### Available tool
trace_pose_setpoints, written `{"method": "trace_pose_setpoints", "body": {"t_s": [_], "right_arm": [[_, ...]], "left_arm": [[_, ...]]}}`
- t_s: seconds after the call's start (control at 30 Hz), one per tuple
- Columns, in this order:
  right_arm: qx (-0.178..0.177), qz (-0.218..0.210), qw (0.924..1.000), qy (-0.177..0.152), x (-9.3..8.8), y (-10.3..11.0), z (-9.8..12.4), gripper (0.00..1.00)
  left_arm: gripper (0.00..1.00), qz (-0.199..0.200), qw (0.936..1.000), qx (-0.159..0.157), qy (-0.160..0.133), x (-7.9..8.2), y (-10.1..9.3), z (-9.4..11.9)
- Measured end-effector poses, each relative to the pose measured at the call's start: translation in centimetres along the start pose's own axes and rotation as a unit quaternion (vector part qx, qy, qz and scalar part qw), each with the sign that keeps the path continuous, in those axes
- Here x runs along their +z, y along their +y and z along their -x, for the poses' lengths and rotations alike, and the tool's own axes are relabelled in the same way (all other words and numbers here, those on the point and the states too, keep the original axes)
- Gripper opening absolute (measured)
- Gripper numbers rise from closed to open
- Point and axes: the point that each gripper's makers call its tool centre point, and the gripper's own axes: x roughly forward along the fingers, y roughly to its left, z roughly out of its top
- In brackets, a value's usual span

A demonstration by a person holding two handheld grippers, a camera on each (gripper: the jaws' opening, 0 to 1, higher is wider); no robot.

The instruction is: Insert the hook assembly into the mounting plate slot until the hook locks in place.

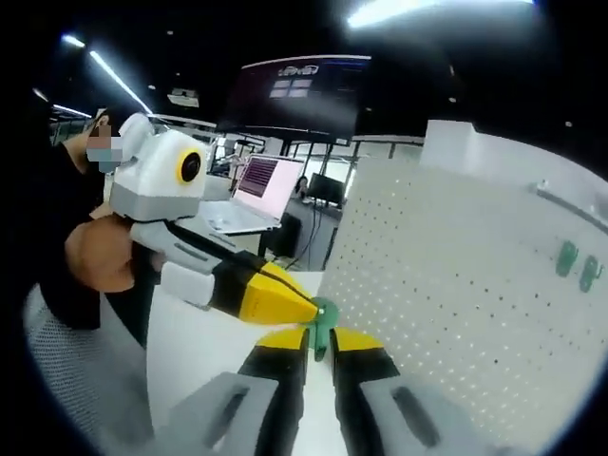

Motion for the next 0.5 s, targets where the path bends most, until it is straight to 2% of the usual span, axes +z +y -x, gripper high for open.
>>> {"method": "trace_pose_setpoints", "body": {"t_s": [0.5], "right_arm": [[0.000,0.011,0.9999,-0.006,0.05,-0.05,-0.36,0.03]], "left_arm": [[0.01,0.014,0.9999,-0.004,0.004,-0.23,-0.10,-0.11]]}}
